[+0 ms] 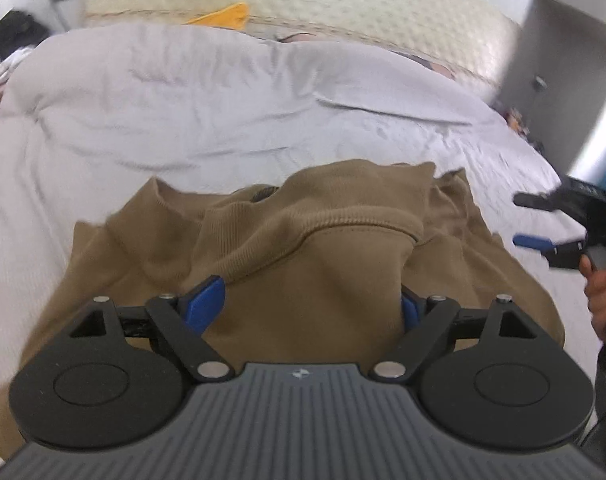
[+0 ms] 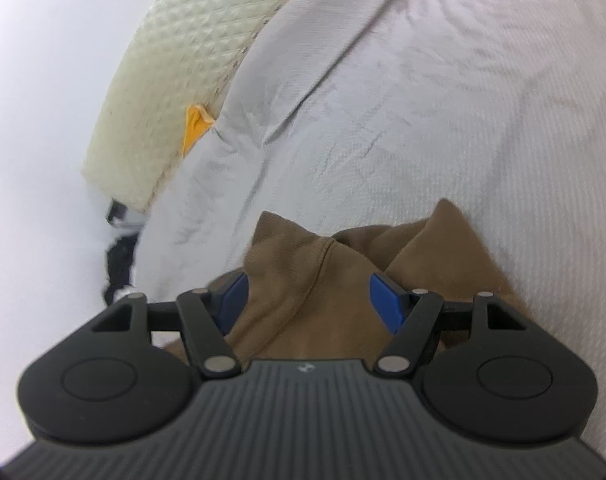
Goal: Fold large clothes
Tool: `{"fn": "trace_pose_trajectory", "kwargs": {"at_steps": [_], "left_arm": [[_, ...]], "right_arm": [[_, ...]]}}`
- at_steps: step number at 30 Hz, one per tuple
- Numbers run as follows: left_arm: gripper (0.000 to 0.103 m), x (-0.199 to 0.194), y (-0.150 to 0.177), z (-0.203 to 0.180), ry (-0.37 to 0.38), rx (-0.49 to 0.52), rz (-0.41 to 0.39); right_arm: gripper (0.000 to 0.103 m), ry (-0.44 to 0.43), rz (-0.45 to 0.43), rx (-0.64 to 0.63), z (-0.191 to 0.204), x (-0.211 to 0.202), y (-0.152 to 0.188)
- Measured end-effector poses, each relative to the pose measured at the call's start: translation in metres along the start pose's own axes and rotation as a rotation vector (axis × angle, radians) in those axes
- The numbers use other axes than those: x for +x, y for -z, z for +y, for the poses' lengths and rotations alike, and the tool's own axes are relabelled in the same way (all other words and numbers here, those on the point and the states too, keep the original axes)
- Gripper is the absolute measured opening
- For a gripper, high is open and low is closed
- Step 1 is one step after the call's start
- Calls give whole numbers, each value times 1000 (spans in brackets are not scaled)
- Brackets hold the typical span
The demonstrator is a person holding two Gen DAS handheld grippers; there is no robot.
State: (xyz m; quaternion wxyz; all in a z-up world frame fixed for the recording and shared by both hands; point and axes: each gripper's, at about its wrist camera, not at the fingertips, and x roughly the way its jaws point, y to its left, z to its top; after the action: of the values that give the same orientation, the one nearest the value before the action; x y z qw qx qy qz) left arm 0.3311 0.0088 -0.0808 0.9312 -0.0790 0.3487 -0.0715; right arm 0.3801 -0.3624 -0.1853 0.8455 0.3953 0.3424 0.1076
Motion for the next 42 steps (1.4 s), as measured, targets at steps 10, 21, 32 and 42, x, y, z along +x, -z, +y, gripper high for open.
{"fn": "trace_pose_trajectory", "kwargs": {"at_steps": [10,21,32,42], "left_arm": [[90,-21,5,54,284,-132,-15],[92,-8,-11,134,44,-284,-95],[92,72,-38,142,-138,-67,70],[73,103,-33,149,-131,-131,69]], "right_arm": [[71,74,1,-114,8,24,-4],[75,122,-2,-216,13,49,-14],[84,95,60,-323,15,65,-16],[84,56,140,-376,12,92,-14]]}}
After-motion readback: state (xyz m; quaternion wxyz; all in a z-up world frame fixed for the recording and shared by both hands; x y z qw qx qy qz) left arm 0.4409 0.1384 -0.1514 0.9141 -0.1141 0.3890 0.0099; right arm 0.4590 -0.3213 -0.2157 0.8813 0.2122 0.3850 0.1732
